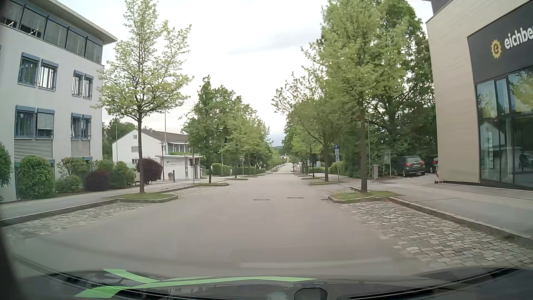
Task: Follow the waypoints while adhering to traffic rules and regulations
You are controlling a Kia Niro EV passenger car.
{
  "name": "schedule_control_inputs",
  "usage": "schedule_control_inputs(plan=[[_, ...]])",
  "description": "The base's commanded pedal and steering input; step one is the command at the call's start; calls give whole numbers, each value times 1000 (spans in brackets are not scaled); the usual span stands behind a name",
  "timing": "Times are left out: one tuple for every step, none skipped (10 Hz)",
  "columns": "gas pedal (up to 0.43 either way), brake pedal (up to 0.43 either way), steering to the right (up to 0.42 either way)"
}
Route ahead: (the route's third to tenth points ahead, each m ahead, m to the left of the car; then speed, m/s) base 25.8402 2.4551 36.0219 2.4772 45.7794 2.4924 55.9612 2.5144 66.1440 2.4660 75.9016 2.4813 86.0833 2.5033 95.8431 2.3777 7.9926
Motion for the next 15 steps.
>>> schedule_control_inputs(plan=[[20,0,-3],[20,0,-3],[20,0,-3],[20,0,-3],[20,0,-3],[20,0,-3],[20,0,-3],[20,0,-3],[20,0,-3],[20,0,-3],[20,0,-3],[20,0,-3],[20,0,-3],[20,0,-3],[20,0,-3]])
